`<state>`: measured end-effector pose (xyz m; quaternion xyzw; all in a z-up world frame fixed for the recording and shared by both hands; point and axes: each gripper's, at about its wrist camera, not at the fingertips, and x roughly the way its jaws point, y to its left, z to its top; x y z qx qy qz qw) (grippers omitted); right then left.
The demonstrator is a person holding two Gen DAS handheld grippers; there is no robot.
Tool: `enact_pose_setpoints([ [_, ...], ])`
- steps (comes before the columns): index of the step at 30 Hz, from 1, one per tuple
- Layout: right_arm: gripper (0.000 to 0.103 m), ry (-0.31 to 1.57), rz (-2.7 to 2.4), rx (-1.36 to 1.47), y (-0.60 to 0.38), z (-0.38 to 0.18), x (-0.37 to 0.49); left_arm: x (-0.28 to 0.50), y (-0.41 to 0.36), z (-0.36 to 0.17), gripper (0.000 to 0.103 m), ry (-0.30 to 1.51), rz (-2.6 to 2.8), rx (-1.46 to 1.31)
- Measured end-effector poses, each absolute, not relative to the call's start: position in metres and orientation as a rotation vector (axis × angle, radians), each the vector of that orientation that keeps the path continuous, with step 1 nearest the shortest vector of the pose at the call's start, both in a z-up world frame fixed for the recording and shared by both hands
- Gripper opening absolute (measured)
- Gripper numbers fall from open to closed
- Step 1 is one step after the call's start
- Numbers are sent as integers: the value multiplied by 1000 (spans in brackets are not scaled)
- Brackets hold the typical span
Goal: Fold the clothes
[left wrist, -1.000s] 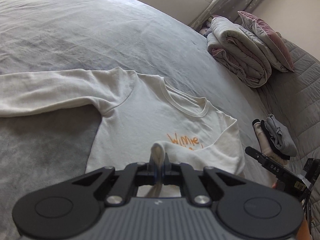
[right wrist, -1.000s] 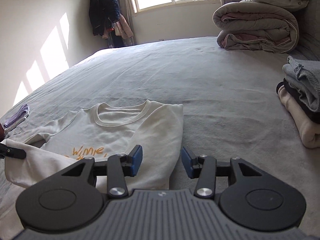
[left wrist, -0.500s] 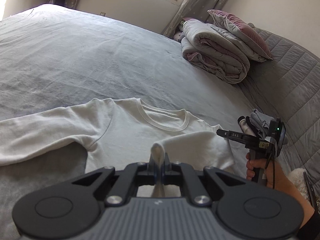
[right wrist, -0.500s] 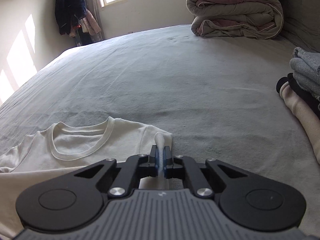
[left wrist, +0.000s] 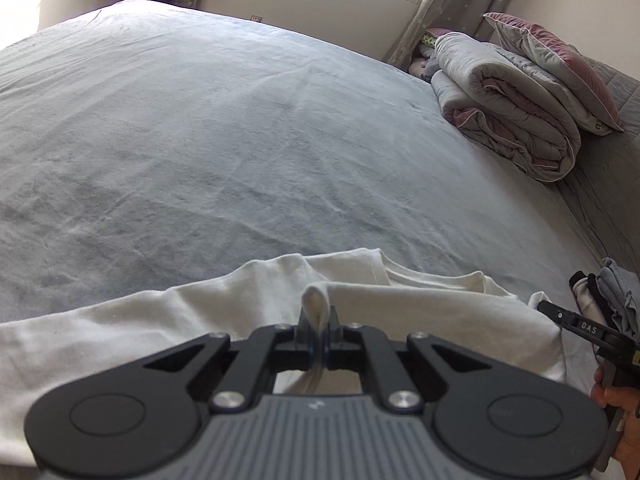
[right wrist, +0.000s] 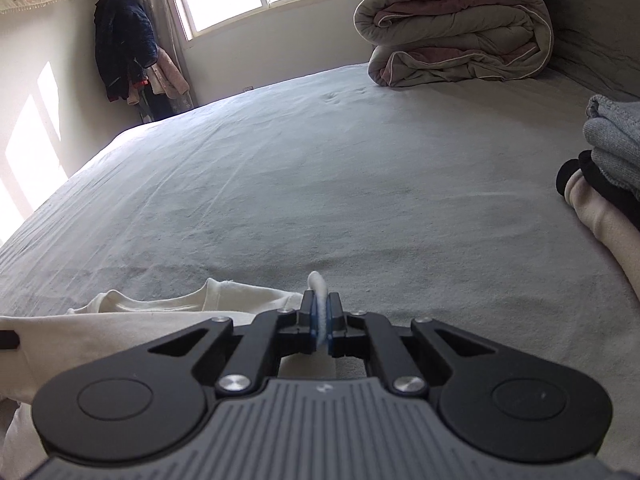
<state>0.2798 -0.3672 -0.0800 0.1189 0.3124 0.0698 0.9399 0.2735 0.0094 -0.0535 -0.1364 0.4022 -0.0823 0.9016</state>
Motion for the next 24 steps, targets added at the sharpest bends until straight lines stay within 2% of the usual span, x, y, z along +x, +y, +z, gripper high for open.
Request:
enact_pose_setpoints([
  [2,9,638,158,259,-370,-78,278,282,12,-66,9,850,-133,-305],
  [3,19,636,162,260,-372,-77,275,284,13,-72,11,861,-114,-312],
  [5,33,628,173,248,-378,-72,267,283,15,-77,26,870,-107,-329],
  [6,46,618,190,238,-382,-68,260,279,17,-77,29,864,-112,-346],
  [7,49,607,207,228,-385,-65,253,275,19,-77,35,858,-117,-364],
  [9,49,603,250,190,-387,-62,238,264,24,-75,39,844,-122,-386],
  [13,49,607,351,47,-379,-65,203,243,32,-77,38,828,-111,-398],
  [16,49,616,395,-107,-363,-77,184,237,34,-85,32,830,-95,-404],
  [17,49,627,403,-155,-357,-84,182,237,33,-85,23,825,-82,-399],
  [18,49,640,404,-197,-352,-91,181,236,33,-86,20,820,-70,-394],
  [20,41,633,379,-252,-344,-100,181,234,31,-84,14,810,-46,-400],
  [22,17,611,348,-262,-342,-99,181,231,28,-77,13,795,-16,-387],
  [24,13,614,333,-250,-346,-94,181,229,25,-70,13,785,-1,-372],
])
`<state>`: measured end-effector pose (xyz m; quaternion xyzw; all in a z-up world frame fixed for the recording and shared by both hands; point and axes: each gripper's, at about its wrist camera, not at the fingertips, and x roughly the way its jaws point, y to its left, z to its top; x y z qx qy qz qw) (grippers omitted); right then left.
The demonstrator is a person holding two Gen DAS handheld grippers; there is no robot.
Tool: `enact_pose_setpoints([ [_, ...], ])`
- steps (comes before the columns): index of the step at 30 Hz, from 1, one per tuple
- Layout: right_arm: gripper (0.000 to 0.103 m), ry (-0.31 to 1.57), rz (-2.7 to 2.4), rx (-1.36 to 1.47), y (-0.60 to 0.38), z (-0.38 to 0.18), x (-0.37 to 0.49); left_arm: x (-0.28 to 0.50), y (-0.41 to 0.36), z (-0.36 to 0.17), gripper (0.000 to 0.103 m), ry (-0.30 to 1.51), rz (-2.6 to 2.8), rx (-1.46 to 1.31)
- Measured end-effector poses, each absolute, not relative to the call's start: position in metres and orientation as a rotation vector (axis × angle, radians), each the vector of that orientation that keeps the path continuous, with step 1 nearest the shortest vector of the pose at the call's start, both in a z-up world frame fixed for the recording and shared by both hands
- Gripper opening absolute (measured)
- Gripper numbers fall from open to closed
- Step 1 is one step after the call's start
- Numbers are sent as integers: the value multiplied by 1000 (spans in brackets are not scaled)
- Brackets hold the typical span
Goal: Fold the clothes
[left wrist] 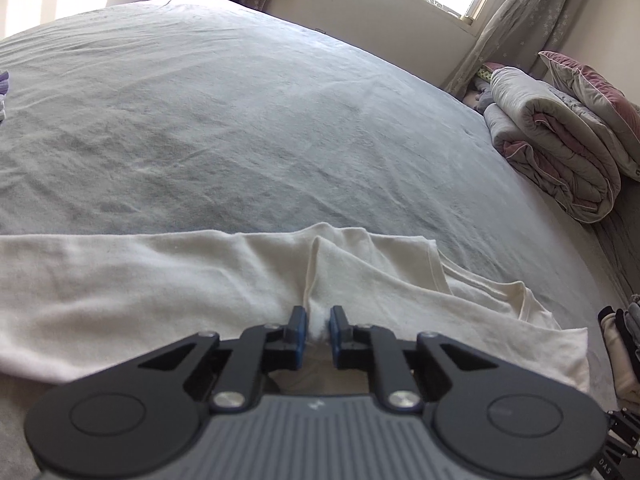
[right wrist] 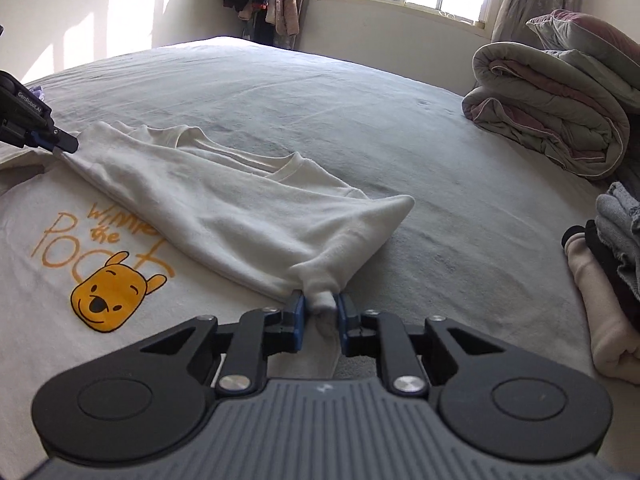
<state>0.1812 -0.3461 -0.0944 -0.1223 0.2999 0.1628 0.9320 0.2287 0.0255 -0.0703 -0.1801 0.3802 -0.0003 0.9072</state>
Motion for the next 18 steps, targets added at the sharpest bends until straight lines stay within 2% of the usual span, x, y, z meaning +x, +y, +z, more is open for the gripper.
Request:
enact_pose_setpoints([
  [5,12,735,355,-190,-361,-92,188,229,17,-72,14,832,0,-285],
  [6,15,741,361,-185,-363,-92,188,230,14,-73,14,838,2,-258],
  [7,23,748,370,-169,-365,-91,188,230,12,-74,17,843,4,-232],
  [9,25,755,390,-115,-372,-85,187,225,11,-67,22,800,12,-219],
  [10,34,743,395,-79,-378,-81,188,222,11,-62,31,775,7,-216],
  [12,46,719,399,9,-389,-75,192,219,6,-54,35,735,-16,-204],
  [18,46,681,385,231,-402,-74,229,223,-36,-49,35,685,-167,-177],
])
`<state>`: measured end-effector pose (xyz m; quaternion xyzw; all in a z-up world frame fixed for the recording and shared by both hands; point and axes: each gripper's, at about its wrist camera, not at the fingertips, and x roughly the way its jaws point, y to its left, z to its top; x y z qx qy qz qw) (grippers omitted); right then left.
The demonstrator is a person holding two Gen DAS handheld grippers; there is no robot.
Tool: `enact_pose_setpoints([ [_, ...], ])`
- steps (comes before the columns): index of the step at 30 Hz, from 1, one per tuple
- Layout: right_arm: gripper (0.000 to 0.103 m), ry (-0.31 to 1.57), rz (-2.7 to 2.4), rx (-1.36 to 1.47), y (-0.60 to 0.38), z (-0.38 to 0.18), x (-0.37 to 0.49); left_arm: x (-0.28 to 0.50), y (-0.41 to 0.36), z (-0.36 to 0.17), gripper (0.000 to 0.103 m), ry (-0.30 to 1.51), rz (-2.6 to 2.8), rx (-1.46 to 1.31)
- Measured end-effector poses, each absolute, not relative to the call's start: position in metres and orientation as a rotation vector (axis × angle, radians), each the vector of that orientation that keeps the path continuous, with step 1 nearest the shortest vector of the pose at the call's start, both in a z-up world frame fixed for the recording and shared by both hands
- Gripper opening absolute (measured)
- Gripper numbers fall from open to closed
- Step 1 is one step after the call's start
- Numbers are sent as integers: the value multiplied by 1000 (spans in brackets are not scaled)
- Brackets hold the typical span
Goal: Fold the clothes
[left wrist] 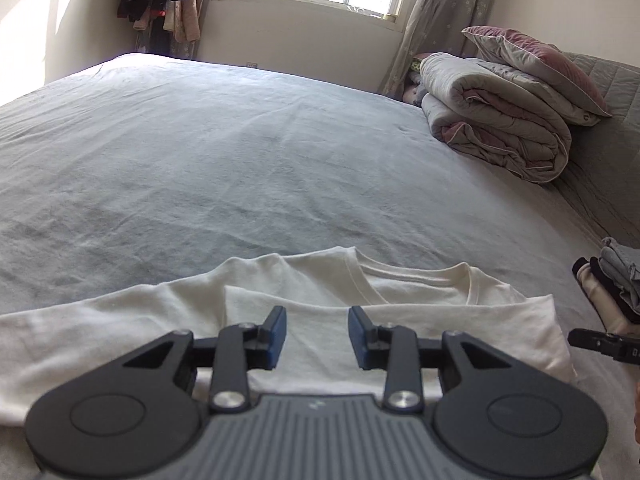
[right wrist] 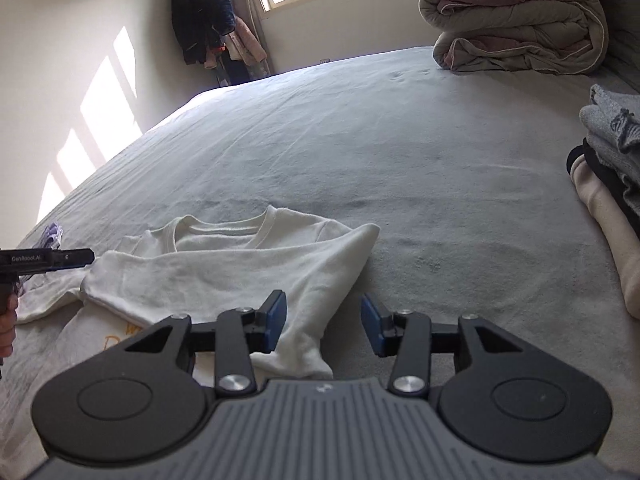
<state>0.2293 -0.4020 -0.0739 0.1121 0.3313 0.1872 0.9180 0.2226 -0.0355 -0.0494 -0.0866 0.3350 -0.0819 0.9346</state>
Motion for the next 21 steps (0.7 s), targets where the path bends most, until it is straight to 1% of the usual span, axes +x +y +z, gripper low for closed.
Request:
enact_pose_setpoints([
  [2,46,688,360,279,-400,-83,246,226,-58,-55,35,692,-230,-170],
  [5,37,686,331,343,-401,-96,261,232,-93,-65,34,702,-316,-158],
  [6,32,675,332,360,-402,-98,263,234,-104,-68,34,704,-345,-160],
  [7,21,664,339,373,-402,-98,264,236,-115,-71,34,705,-375,-163],
  [9,12,635,358,396,-404,-99,266,239,-141,-77,33,706,-441,-182],
  [10,10,613,372,402,-405,-97,265,240,-152,-80,33,705,-470,-188],
  [14,9,536,415,445,-415,-96,258,241,-189,-95,32,704,-563,-213],
  [18,10,567,398,416,-415,-110,262,239,-214,-112,32,707,-586,-220],
  [21,10,573,396,473,-423,-115,263,236,-221,-113,31,690,-577,-198],
])
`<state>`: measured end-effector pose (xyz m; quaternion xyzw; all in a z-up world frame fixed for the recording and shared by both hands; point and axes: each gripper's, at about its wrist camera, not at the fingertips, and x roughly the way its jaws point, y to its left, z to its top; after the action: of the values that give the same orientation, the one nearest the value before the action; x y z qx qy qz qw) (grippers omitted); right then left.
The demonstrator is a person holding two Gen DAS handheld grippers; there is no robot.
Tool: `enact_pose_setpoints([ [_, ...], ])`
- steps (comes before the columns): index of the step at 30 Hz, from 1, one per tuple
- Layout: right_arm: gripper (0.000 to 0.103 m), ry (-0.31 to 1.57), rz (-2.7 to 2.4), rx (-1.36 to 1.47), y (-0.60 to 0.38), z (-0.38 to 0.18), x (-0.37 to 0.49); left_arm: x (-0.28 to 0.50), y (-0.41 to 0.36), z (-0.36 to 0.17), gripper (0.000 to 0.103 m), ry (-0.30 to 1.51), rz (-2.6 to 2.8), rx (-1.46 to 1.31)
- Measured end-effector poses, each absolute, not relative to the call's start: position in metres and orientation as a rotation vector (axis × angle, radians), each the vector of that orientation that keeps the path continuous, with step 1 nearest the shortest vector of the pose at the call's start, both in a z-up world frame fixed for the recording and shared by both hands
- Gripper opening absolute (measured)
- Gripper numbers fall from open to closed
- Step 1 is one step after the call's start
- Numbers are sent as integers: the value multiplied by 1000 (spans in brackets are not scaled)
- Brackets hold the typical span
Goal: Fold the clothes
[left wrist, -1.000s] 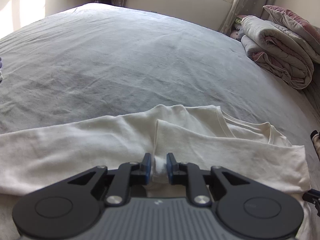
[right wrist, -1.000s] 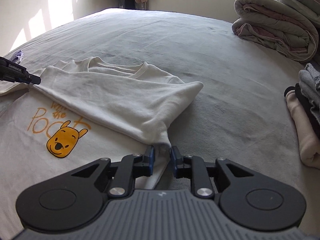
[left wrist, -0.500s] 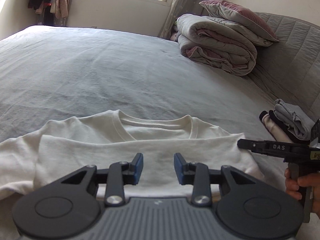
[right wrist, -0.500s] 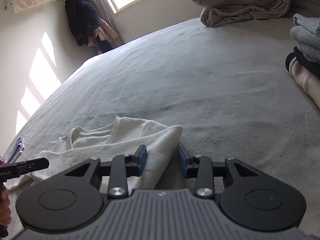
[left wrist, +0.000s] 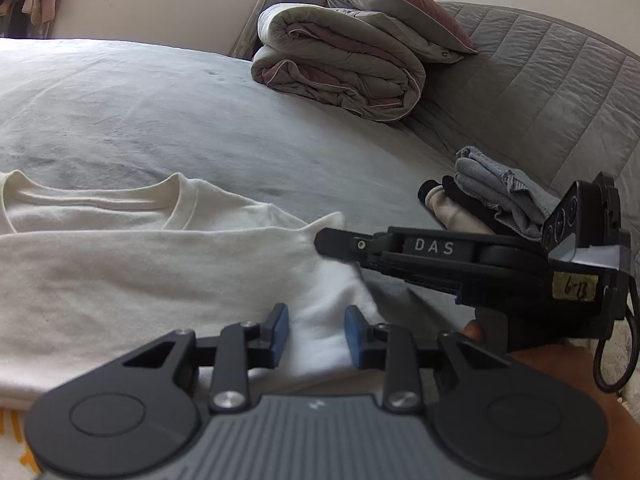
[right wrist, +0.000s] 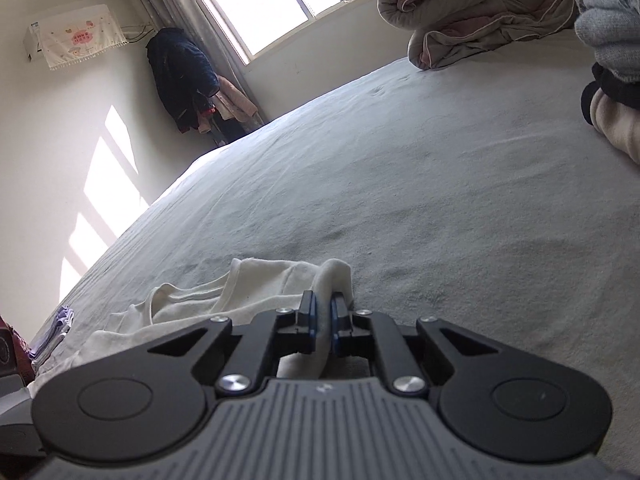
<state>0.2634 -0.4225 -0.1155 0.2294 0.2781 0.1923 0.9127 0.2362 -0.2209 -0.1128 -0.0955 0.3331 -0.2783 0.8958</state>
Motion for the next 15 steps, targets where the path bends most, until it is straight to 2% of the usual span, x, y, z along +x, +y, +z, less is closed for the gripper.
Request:
enact_pose_setpoints([
  [2,10,575,393,476,-422,-114,263,235,-221,-109,31,687,-575,-205],
  [3,13,573,388,470,-421,-111,261,233,-219,-107,31,684,-581,-222],
  [4,21,574,381,465,-420,-108,260,232,-218,-106,30,677,-587,-249],
  [10,22,602,344,399,-420,-88,248,225,-238,-110,25,693,-558,-132],
  [15,23,612,323,386,-424,-69,225,216,-223,-93,25,724,-531,-217],
])
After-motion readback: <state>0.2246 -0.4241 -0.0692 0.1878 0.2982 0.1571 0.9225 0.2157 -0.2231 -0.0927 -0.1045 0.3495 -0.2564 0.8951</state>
